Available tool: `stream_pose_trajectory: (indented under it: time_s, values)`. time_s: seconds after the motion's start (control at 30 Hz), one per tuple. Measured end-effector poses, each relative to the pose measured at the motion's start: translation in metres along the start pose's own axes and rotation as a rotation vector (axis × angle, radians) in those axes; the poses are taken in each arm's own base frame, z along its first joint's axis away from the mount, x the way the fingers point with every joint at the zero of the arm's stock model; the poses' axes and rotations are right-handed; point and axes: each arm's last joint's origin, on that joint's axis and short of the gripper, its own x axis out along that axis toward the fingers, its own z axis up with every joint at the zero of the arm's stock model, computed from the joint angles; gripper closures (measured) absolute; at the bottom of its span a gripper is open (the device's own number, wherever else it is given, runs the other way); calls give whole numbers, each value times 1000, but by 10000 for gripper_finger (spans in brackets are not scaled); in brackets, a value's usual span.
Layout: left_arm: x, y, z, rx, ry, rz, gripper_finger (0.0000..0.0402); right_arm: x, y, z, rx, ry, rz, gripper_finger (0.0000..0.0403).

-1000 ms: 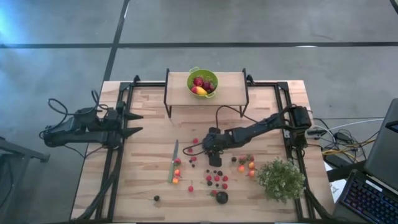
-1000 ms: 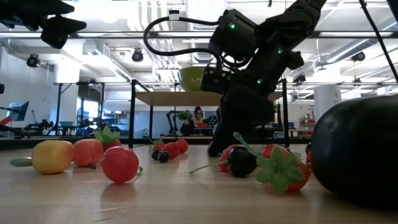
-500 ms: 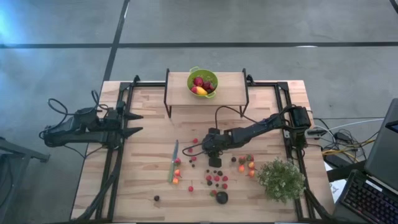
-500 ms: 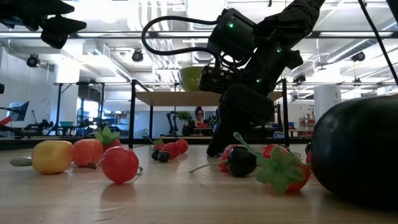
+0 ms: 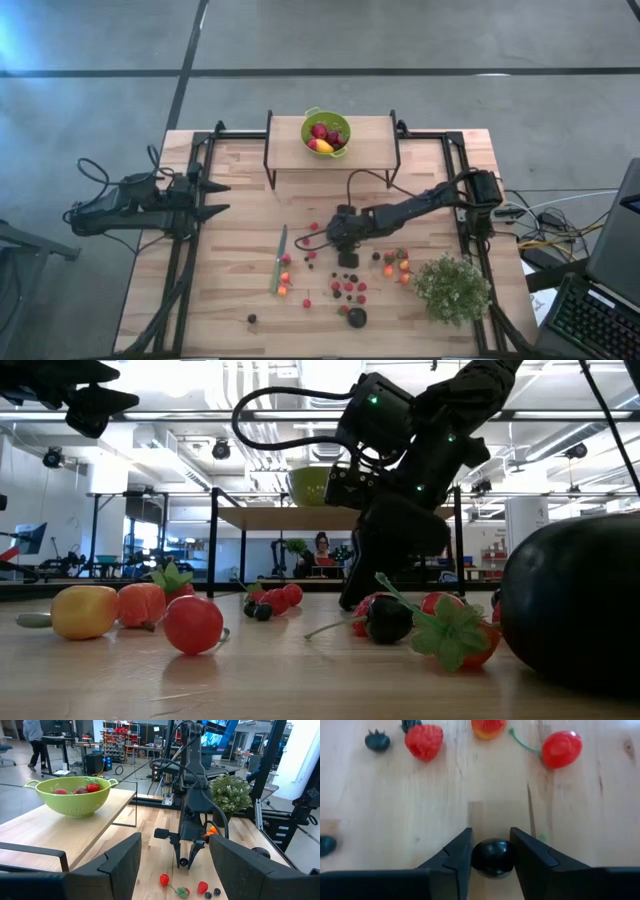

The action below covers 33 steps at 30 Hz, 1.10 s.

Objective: Pick & Place Fruit
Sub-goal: Put the black cherry into the green colander on the shelf

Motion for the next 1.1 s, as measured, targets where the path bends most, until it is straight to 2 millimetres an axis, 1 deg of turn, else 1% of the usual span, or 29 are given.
stream_pose_trajectory:
  time_s: [0.1,0.27,0.4,0.5,0.57,0.7,0.8,0.97,1.1]
  values:
    - [0,0,0,0,-1,0,161,-12,0,5,-17,-28,2,299]
    - [0,0,0,0,0,0,161,-37,-2,18,-56,-114,2,292]
    - [0,0,0,0,0,0,161,-65,-8,32,-95,-208,-10,283]
    - [0,0,0,0,0,0,161,-88,-18,44,-126,-282,-32,293]
    - [0,0,0,0,0,0,161,-105,-25,53,-137,-335,-53,299]
    - [0,0,0,0,0,0,161,-138,-42,67,-146,-422,-100,297]
    - [0,0,0,0,0,0,161,-154,-56,74,-142,-466,-139,288]
    - [0,0,0,0,0,0,161,-174,-83,85,-132,-498,-215,294]
    - [0,0,0,0,1,0,161,-180,-108,91,-96,-470,-268,297]
